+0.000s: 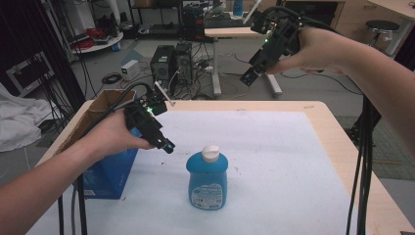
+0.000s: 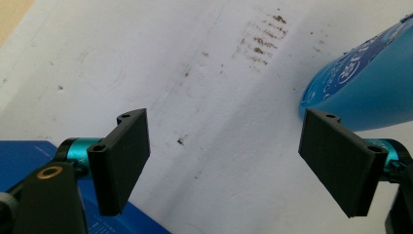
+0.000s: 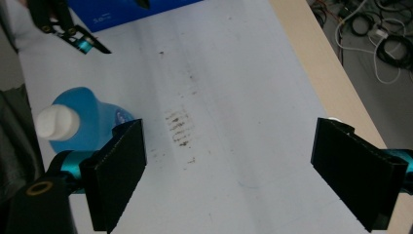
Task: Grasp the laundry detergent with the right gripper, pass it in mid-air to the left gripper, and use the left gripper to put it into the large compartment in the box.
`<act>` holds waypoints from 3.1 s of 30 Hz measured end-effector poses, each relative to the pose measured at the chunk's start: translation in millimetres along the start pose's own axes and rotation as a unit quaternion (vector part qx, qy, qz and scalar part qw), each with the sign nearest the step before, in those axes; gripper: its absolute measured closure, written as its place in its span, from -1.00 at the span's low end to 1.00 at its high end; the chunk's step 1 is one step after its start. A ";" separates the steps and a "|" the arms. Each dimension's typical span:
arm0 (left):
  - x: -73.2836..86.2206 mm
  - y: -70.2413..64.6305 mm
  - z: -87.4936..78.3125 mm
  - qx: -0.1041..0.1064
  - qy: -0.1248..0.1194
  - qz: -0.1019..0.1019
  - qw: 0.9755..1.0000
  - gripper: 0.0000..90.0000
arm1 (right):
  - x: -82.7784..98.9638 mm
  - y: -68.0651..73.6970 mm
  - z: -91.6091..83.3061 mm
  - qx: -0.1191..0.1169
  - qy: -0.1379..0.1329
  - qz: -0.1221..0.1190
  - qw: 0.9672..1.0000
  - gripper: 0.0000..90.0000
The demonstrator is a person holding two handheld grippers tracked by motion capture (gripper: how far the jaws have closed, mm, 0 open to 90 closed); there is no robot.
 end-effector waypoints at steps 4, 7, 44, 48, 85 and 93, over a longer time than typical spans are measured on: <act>-0.9 -0.1 -0.1 0.001 -0.004 -0.003 1.000 -0.57 | 5.5 13.8 -0.5 -0.018 -0.012 -0.023 0.999 -0.72; 0.7 1.6 -0.7 0.002 0.002 0.008 1.000 -0.57 | 10.9 23.7 1.5 -0.028 -0.019 -0.041 0.999 -0.72; 2.9 3.8 -7.2 0.000 -0.006 0.001 1.000 -0.57 | 65.8 115.5 99.3 -0.107 -0.004 -0.120 0.987 -0.72; 2.7 3.2 -8.2 0.001 -0.007 0.002 1.000 -0.57 | 66.6 120.9 106.6 -0.111 -0.003 -0.125 0.986 -0.72; 1.5 3.7 -10.8 0.000 -0.012 0.003 1.000 -0.57 | 74.4 132.3 150.2 -0.113 -0.028 -0.098 0.988 -0.72; 1.6 3.8 -11.2 0.000 -0.013 0.002 1.000 -0.58 | 73.8 133.8 153.9 -0.114 -0.033 -0.096 0.988 -0.72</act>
Point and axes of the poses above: each handheld gripper's, and its own axes: z roughly forward along the jaws, x roughly out of its underside, y roughly to its left, the point moved 10 cm from there along z, roughly forward along the jaws, and after that the axes turned 6 degrees about -x, right-handed, at the moved point
